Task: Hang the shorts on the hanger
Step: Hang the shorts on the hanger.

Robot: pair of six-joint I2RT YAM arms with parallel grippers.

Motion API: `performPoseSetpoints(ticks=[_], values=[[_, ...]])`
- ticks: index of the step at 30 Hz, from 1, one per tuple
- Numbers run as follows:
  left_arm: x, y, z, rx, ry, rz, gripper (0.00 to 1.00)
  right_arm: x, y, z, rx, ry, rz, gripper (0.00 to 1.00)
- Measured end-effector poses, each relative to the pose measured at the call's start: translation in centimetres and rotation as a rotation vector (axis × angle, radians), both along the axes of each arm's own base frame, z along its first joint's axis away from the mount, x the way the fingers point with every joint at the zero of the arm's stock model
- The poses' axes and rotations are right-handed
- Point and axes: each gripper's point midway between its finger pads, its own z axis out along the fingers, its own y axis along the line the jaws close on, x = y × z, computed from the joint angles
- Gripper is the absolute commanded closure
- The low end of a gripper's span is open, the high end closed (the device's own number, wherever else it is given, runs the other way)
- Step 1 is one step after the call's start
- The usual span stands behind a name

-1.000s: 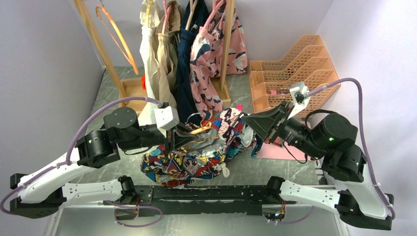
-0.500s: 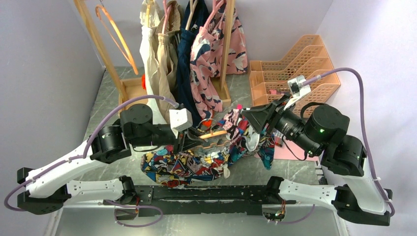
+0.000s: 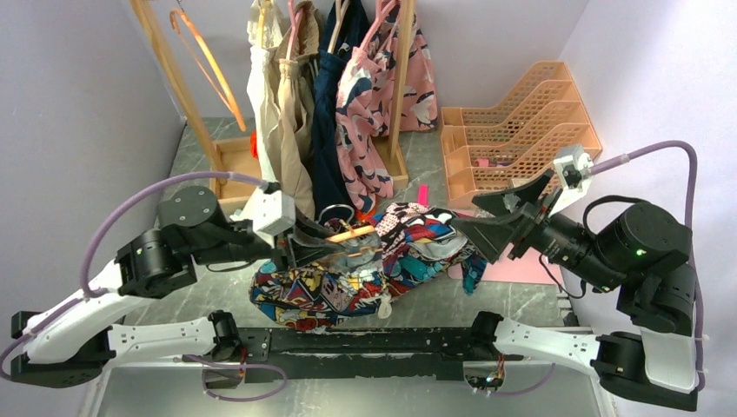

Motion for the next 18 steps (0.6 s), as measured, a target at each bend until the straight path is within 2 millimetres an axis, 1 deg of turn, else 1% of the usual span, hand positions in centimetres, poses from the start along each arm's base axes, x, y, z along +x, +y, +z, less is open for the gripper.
performPoseSetpoints(ticks=[3, 4, 6, 7, 9, 10, 12, 13, 15, 17, 18], values=[[-0.4, 0.9, 0.8, -0.025, -0.011, 0.000, 0.93, -0.6, 0.1, -0.7, -0.023, -0.022, 0.038, 0.32], [-0.6, 1.3, 1.0, -0.032, -0.014, -0.002, 0.93, -0.7, 0.2, -1.0, -0.035, -0.026, 0.050, 0.35], [-0.9, 1.7, 1.5, -0.043, -0.018, -0.007, 0.93, -0.7, 0.8, -2.1, -0.069, -0.023, 0.071, 0.45], [-1.0, 1.8, 1.7, -0.047, -0.020, -0.010, 0.93, -0.5, 1.1, -2.5, -0.084, -0.022, 0.072, 0.47], [-1.2, 2.0, 2.0, -0.045, -0.016, -0.014, 0.93, 0.2, 1.5, -2.9, -0.109, -0.014, 0.052, 0.47], [-1.2, 2.1, 2.0, -0.043, -0.013, -0.015, 0.93, 0.5, 1.6, -3.0, -0.115, -0.012, 0.042, 0.45], [-1.3, 2.1, 2.2, -0.037, -0.008, -0.014, 0.93, 0.7, 1.4, -3.0, -0.117, -0.017, 0.029, 0.39], [-1.2, 2.1, 2.3, -0.036, -0.007, -0.014, 0.93, 0.5, 1.3, -2.8, -0.111, -0.022, 0.030, 0.37], [-1.3, 2.0, 2.6, -0.039, -0.009, -0.019, 0.93, -0.1, 0.8, -1.7, -0.087, -0.048, 0.050, 0.36], [-1.4, 2.1, 2.6, -0.037, -0.008, -0.025, 0.93, -1.3, 0.0, 0.3, -0.039, -0.088, 0.084, 0.36], [-1.5, 2.1, 2.5, -0.034, -0.006, -0.030, 0.93, -2.0, -0.4, 1.7, -0.005, -0.114, 0.105, 0.36]])
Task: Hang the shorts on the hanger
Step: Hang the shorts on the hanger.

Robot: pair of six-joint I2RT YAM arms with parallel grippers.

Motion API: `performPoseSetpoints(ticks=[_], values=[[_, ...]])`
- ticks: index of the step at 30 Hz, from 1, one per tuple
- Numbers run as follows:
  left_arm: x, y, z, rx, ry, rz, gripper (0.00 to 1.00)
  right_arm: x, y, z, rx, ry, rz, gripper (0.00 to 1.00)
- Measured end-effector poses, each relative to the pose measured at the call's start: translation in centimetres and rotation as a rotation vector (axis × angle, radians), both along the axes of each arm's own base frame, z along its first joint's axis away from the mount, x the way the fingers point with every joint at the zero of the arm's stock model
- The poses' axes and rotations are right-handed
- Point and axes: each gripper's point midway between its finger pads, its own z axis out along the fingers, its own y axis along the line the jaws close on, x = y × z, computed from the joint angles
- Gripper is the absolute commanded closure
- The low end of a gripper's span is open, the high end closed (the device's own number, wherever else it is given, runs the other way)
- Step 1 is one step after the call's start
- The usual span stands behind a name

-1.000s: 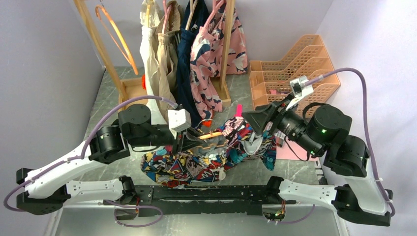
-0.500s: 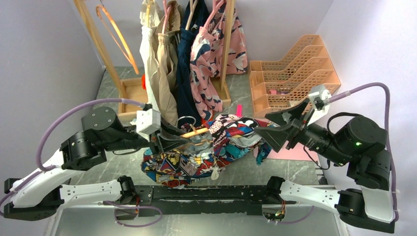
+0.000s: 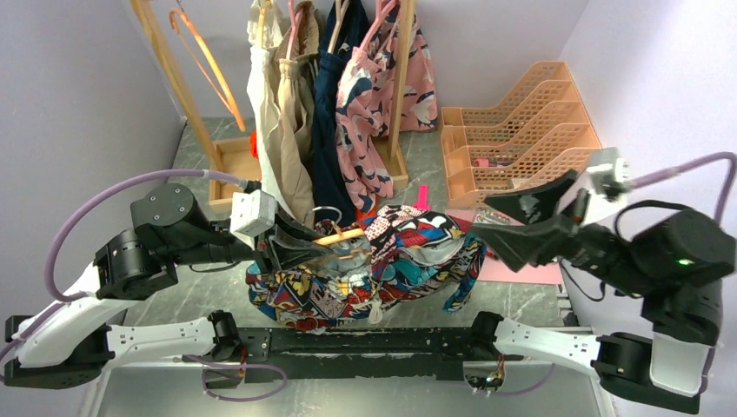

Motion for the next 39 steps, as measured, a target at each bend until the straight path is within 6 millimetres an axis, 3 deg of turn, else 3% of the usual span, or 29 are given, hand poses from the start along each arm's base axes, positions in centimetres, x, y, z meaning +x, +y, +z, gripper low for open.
performPoseSetpoints(ticks=[3, 6, 9, 14, 17, 20, 24, 26, 28, 31, 33, 36, 39], values=[[-0.2, -0.5, -0.8, 0.029, 0.013, -0.023, 0.93, -1.6, -0.5, 2.9, 0.069, -0.062, 0.067, 0.35], [-0.3, -1.7, -1.6, 0.066, 0.032, -0.059, 0.93, -2.4, 1.1, 3.3, 0.063, -0.089, 0.152, 0.30], [-0.4, -3.1, -2.8, 0.107, 0.055, -0.101, 0.93, -2.3, 4.2, 1.3, -0.013, -0.076, 0.244, 0.30], [-0.5, -5.4, -4.7, 0.180, 0.103, -0.167, 0.93, -2.1, 8.2, -5.1, -0.204, 0.013, 0.374, 0.39], [-0.7, -5.4, -4.5, 0.179, 0.101, -0.179, 0.93, -2.6, 8.4, -6.6, -0.249, 0.034, 0.411, 0.45], [-0.9, -5.2, -3.8, 0.165, 0.090, -0.186, 0.93, -3.5, 7.5, -6.4, -0.238, 0.014, 0.433, 0.54], [-1.1, -5.1, -3.5, 0.158, 0.079, -0.198, 0.93, -4.0, 6.4, -6.0, -0.227, -0.018, 0.435, 0.73], [-1.1, -5.1, -3.6, 0.162, 0.078, -0.202, 0.93, -4.0, 6.3, -6.1, -0.231, -0.020, 0.430, 0.75], [-1.2, -5.0, -3.7, 0.168, 0.077, -0.202, 0.93, -3.9, 6.2, -6.3, -0.236, -0.017, 0.422, 0.71], [-1.2, -5.0, -3.8, 0.174, 0.080, -0.201, 0.93, -3.8, 6.0, -6.4, -0.237, -0.012, 0.411, 0.46], [-1.2, -5.0, -3.8, 0.173, 0.080, -0.200, 0.93, -3.8, 5.9, -6.4, -0.234, -0.007, 0.406, 0.38], [-1.2, -5.0, -3.7, 0.173, 0.079, -0.200, 0.93, -3.5, 5.8, -5.3, -0.207, -0.018, 0.383, 0.36], [-1.1, -5.1, -3.8, 0.176, 0.081, -0.203, 0.93, -3.3, 6.1, -2.8, -0.140, -0.054, 0.370, 0.36]])
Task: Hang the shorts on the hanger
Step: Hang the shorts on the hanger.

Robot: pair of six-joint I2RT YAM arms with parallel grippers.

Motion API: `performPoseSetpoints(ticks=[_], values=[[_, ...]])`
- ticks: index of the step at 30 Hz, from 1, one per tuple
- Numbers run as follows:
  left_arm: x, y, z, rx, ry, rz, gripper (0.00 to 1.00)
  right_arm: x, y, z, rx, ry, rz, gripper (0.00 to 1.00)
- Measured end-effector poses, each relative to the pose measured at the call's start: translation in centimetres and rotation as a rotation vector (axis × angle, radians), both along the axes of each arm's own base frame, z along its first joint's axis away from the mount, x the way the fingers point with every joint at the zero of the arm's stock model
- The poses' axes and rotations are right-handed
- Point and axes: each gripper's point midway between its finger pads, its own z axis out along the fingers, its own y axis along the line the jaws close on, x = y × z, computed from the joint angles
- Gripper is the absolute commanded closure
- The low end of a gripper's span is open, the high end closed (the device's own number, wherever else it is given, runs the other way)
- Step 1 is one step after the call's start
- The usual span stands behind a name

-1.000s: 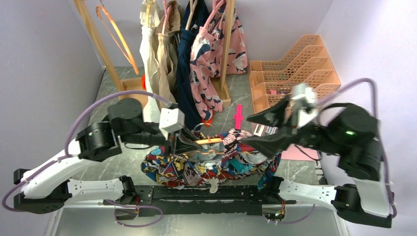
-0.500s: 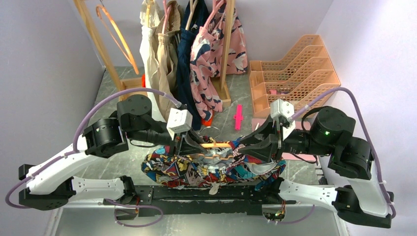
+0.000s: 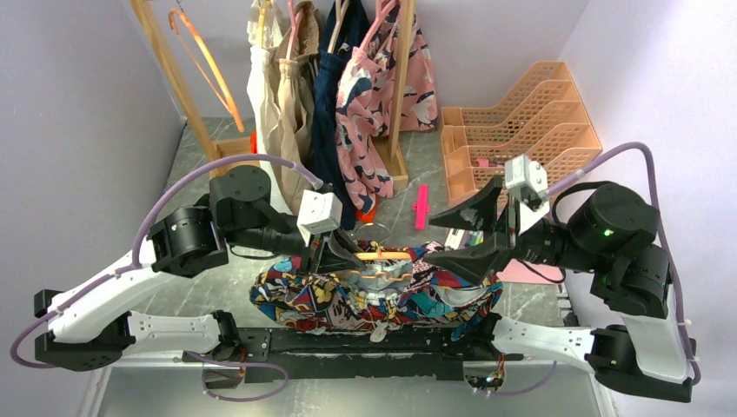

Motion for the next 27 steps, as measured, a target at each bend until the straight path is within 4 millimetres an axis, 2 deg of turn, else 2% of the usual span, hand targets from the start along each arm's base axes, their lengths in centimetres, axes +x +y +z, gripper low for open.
performPoseSetpoints(ticks=[2, 4, 8, 14, 17, 21, 27], values=[[0.0, -0.2, -0.2, 0.005, 0.001, -0.003, 0.93, 0.2, 0.4, 1.8, 0.045, -0.018, -0.001, 0.38], [0.2, -0.5, -0.5, 0.016, 0.005, -0.005, 0.93, 0.6, 1.1, 2.3, 0.056, -0.022, 0.000, 0.38], [0.4, -0.9, -1.1, 0.036, 0.013, -0.005, 0.93, 1.6, 3.5, 0.4, 0.006, 0.023, 0.019, 0.41], [0.4, -0.9, -0.9, 0.034, 0.008, -0.006, 0.93, 2.2, 6.3, -2.9, -0.076, 0.108, 0.060, 0.47], [0.3, -0.8, -0.5, 0.027, 0.001, -0.007, 0.93, 1.9, 6.8, -3.3, -0.087, 0.127, 0.087, 0.53], [0.3, -0.7, 0.1, 0.016, -0.009, -0.007, 0.93, 1.5, 7.0, -3.4, -0.090, 0.138, 0.115, 0.67], [0.3, -0.6, 0.2, 0.019, -0.014, -0.007, 0.93, 1.1, 7.2, -3.6, -0.100, 0.155, 0.140, 0.65]])
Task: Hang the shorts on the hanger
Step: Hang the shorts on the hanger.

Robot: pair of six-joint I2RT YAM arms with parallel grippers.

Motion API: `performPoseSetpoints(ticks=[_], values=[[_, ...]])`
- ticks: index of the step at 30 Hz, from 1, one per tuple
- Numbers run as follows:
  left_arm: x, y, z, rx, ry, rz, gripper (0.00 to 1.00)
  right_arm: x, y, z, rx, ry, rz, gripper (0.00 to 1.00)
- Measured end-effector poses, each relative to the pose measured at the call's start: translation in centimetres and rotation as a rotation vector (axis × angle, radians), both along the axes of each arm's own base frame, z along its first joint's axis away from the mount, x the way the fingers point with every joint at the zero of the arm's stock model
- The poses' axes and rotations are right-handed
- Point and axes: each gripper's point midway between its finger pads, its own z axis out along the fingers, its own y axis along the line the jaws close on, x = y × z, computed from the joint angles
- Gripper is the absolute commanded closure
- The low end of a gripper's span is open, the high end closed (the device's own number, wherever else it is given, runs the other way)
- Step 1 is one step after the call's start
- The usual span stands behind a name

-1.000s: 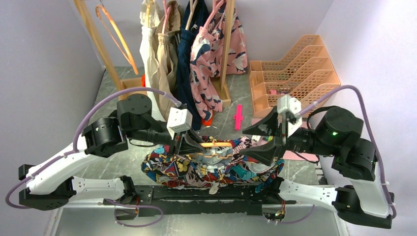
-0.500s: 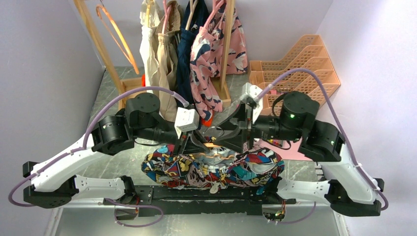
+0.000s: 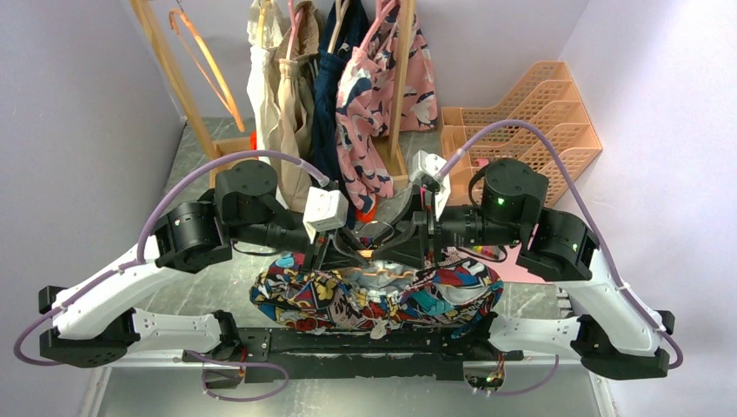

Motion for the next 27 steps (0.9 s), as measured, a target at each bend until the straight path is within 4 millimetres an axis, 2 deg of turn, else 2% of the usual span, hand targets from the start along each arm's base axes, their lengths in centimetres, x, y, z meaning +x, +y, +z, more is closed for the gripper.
performPoseSetpoints(ticks=[5, 6, 10, 14, 15, 18, 20, 21, 22, 24, 26, 27], values=[[0.0, 0.0, 0.1, 0.007, 0.003, 0.000, 0.93, 0.0, 0.3, -0.6, -0.021, 0.015, 0.013, 0.65], [0.0, -0.1, 0.2, 0.005, 0.002, 0.000, 0.93, -0.1, 0.4, -0.7, -0.026, 0.015, 0.017, 0.68], [0.2, -0.1, 0.2, 0.012, -0.001, 0.006, 0.93, -0.2, 0.5, -0.8, -0.037, 0.011, 0.032, 0.98], [0.2, -0.2, 0.1, 0.015, -0.004, -0.002, 0.92, -0.6, 0.2, -0.9, -0.048, 0.008, 0.053, 1.00], [0.2, -0.2, 0.0, 0.015, -0.005, -0.002, 0.88, -0.6, 0.2, -0.9, -0.049, 0.007, 0.053, 1.00], [0.3, -0.3, 0.1, 0.014, -0.008, 0.002, 0.52, -0.6, 0.2, -0.9, -0.047, 0.003, 0.050, 1.00], [0.5, -0.3, 0.3, 0.004, -0.018, 0.015, 0.35, -0.3, -0.1, -0.8, -0.044, -0.004, 0.027, 1.00], [0.7, -0.3, 0.5, -0.001, -0.021, 0.024, 0.08, -0.1, -0.3, -0.7, -0.043, -0.009, 0.007, 1.00], [0.8, -0.1, 0.6, -0.005, -0.025, 0.034, 0.01, 0.2, -0.6, -0.7, -0.041, -0.015, -0.013, 1.00], [0.9, 0.3, 1.2, -0.014, -0.038, 0.052, 0.02, 0.5, -1.0, -0.3, -0.032, -0.029, -0.045, 1.00], [0.9, 0.9, 3.1, -0.053, -0.057, 0.066, 0.02, 0.8, -1.3, 0.6, -0.027, -0.045, -0.065, 1.00], [0.7, 1.5, 4.6, -0.086, -0.072, 0.070, 0.02, 0.8, -1.4, 1.8, -0.016, -0.055, -0.065, 1.00]])
